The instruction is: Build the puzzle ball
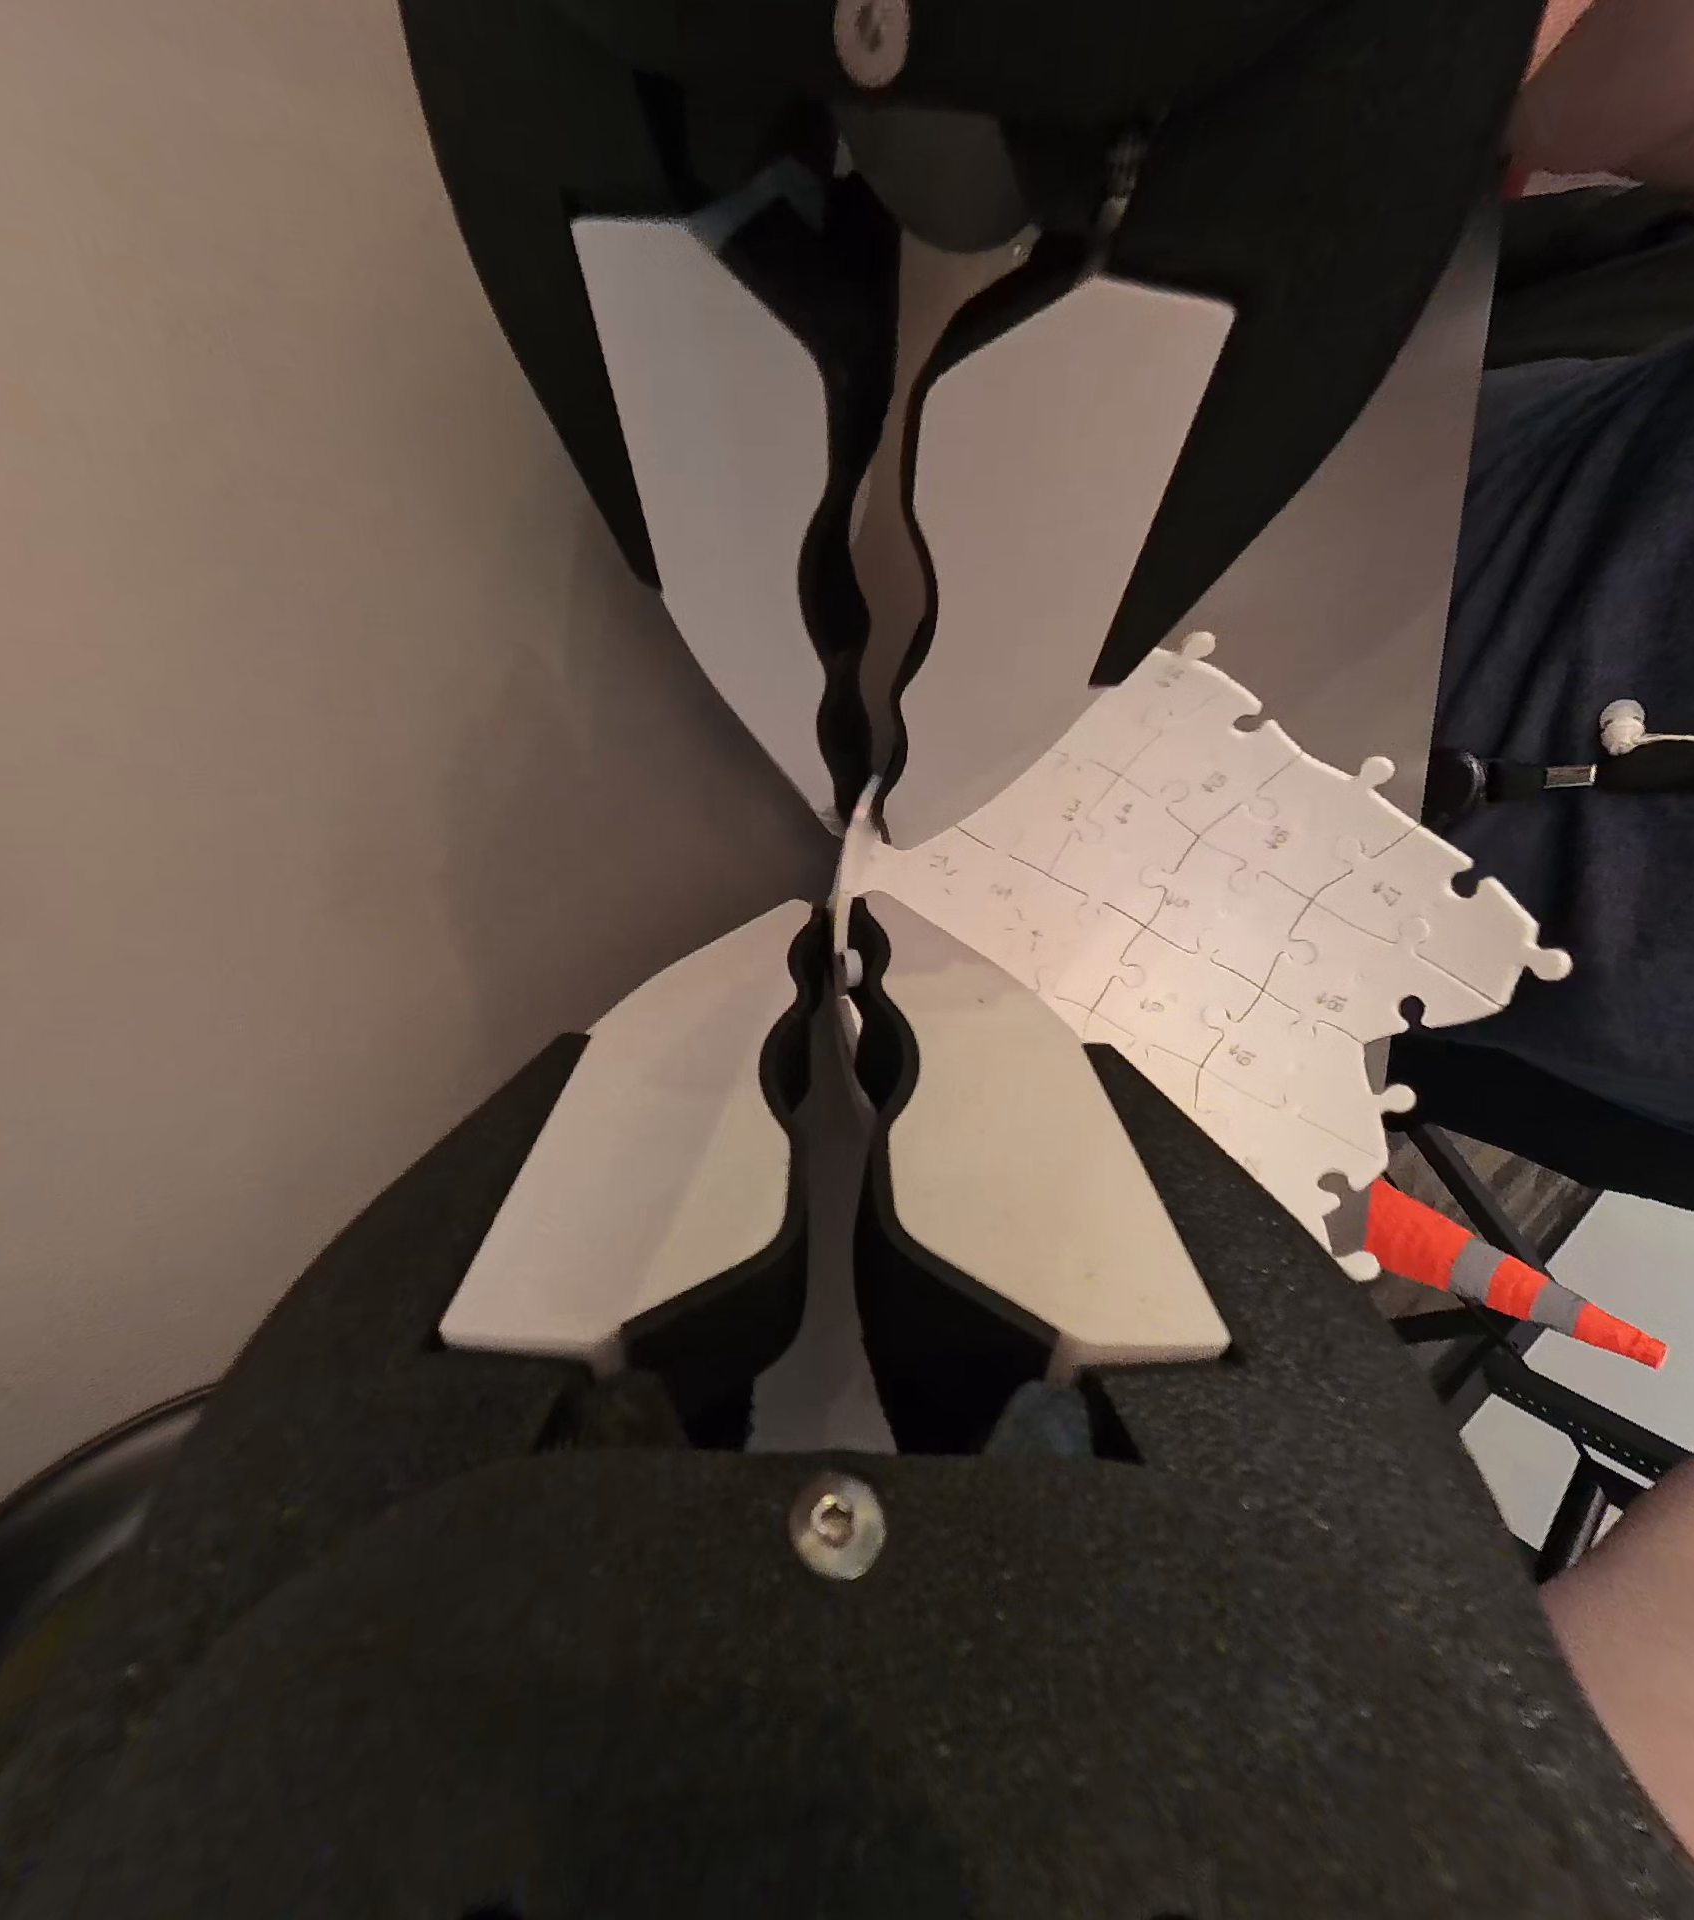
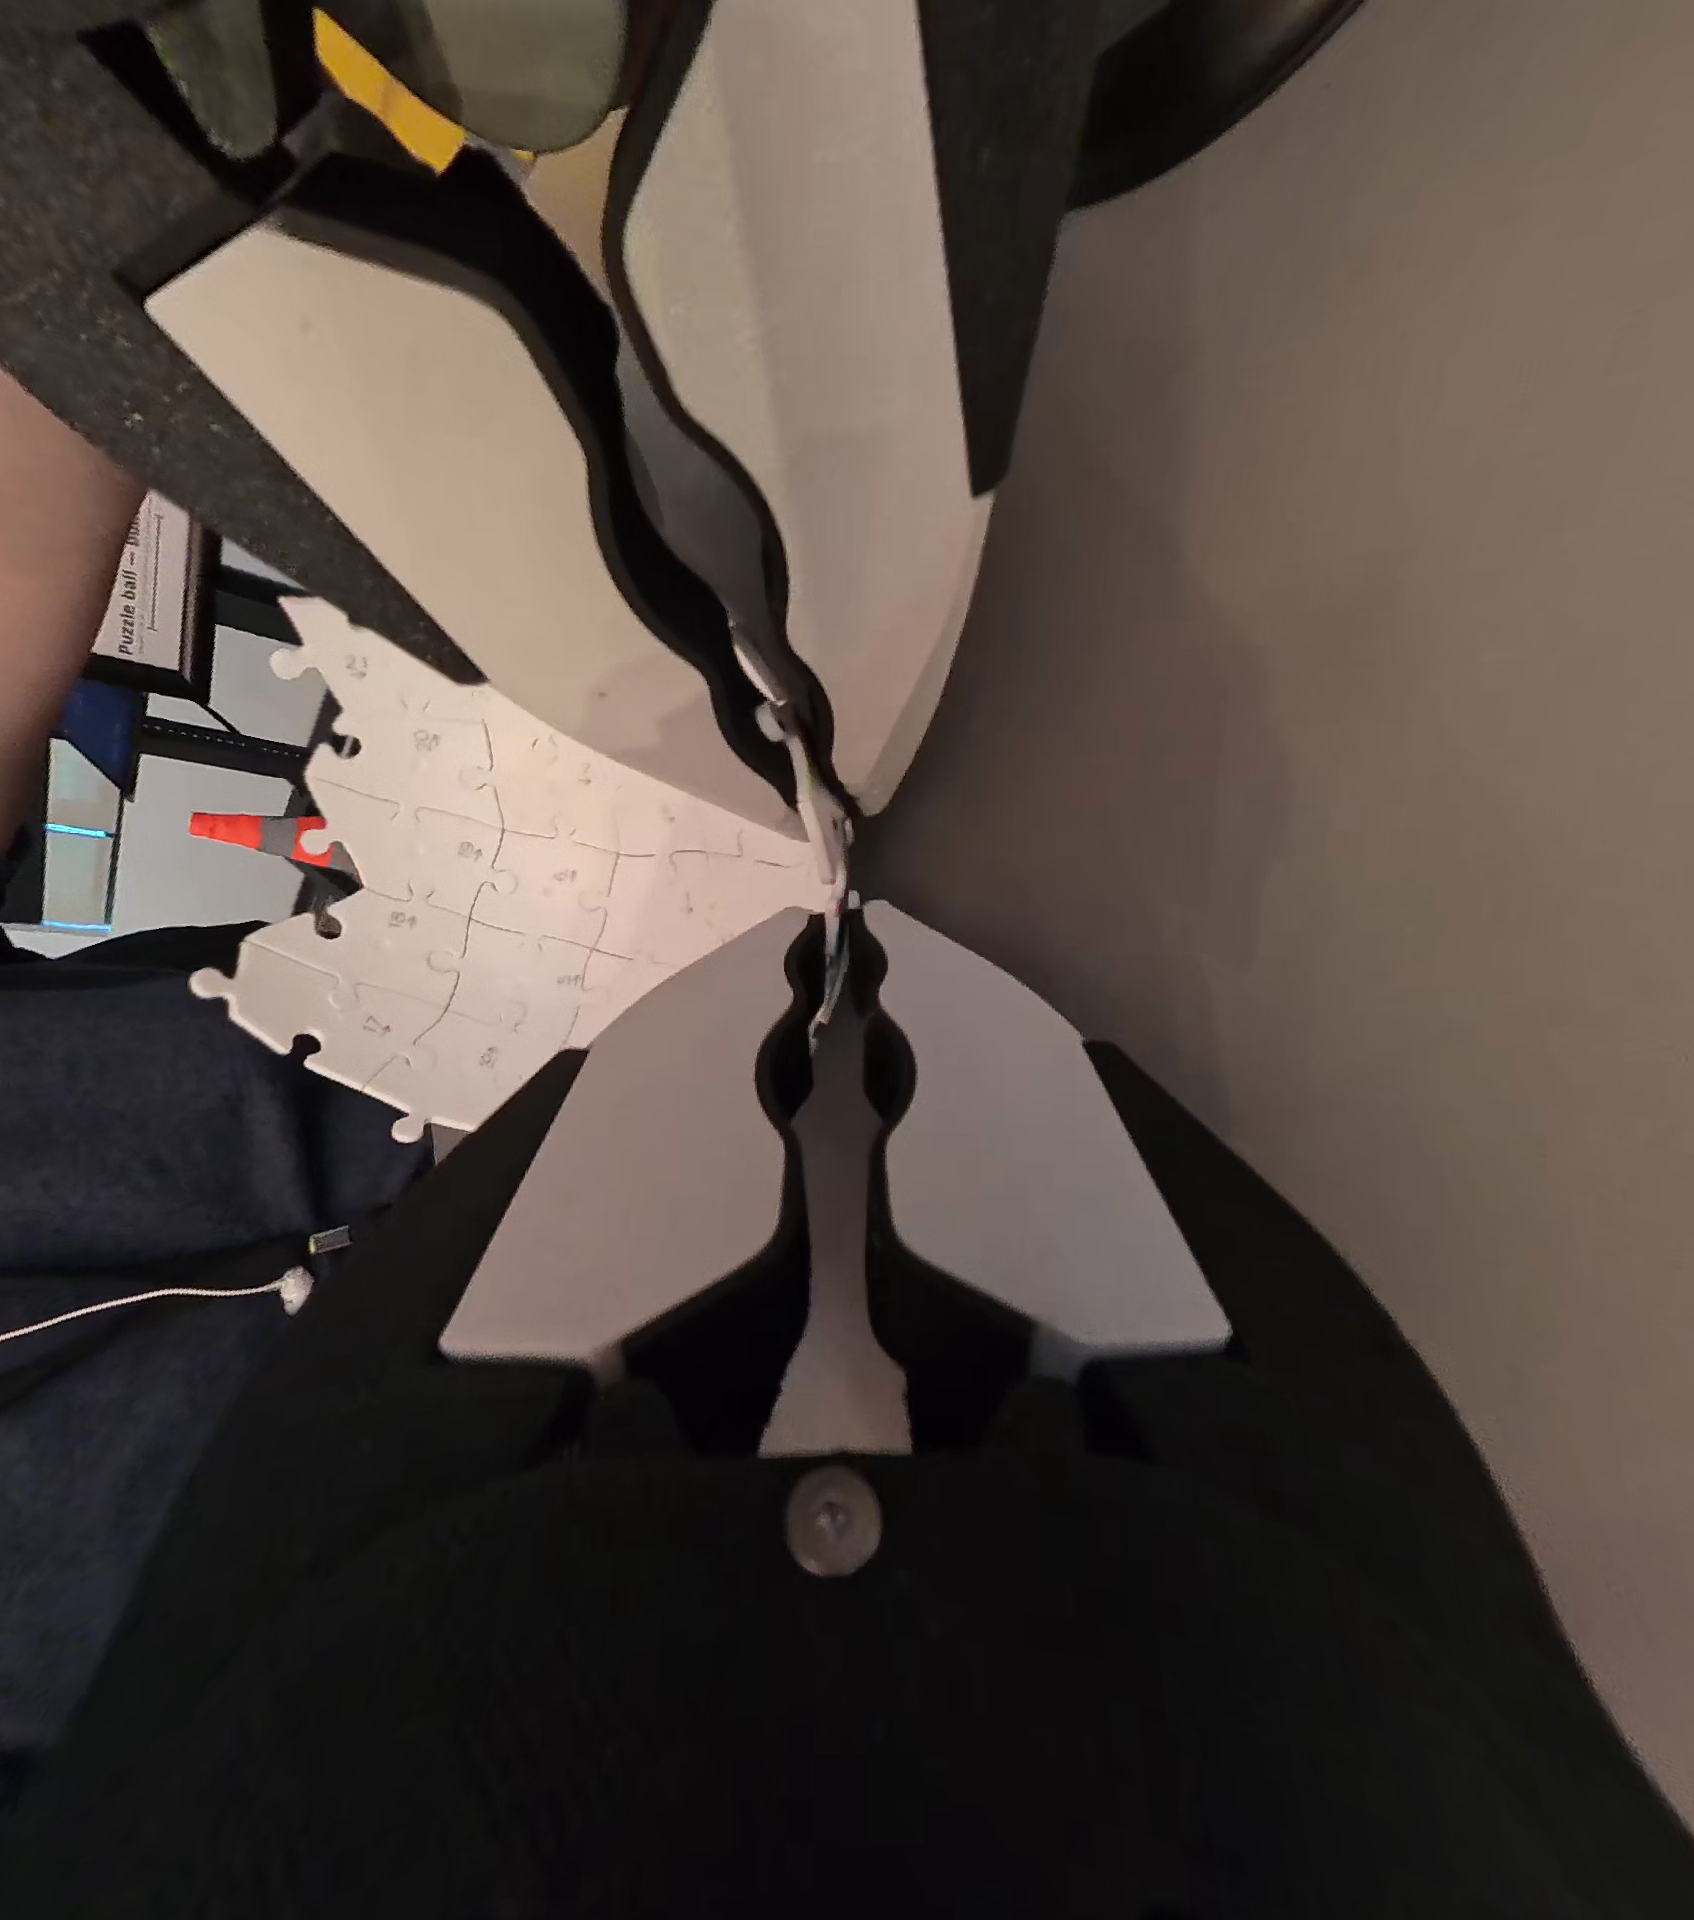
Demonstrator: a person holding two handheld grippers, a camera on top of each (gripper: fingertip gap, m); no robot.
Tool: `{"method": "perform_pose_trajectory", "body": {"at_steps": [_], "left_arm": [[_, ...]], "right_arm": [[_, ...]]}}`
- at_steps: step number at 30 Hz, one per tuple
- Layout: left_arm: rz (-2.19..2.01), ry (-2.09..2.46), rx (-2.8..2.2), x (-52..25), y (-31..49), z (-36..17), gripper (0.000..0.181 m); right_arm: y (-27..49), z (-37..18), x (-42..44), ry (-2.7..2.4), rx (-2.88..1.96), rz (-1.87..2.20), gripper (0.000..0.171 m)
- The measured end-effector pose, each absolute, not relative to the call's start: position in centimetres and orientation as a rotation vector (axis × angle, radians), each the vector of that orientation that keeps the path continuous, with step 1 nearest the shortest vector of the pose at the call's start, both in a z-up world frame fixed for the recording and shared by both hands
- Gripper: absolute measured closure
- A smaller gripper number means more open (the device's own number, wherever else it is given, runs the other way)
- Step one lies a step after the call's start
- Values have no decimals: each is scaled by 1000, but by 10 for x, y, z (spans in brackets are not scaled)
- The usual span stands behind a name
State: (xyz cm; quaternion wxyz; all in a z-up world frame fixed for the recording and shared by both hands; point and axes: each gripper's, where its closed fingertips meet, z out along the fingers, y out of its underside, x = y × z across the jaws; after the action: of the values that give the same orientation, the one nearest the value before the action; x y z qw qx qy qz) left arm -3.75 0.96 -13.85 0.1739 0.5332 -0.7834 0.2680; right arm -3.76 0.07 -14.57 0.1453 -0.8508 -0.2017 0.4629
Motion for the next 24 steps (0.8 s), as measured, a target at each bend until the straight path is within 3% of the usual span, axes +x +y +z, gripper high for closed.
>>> {"method": "perform_pose_trajectory", "body": {"at_steps": [24], "left_arm": [[727, -2228, 1514, -43, 10, -136, 178]], "right_arm": [[3, -142, -43, -582, -2390, 1433, 165]]}}
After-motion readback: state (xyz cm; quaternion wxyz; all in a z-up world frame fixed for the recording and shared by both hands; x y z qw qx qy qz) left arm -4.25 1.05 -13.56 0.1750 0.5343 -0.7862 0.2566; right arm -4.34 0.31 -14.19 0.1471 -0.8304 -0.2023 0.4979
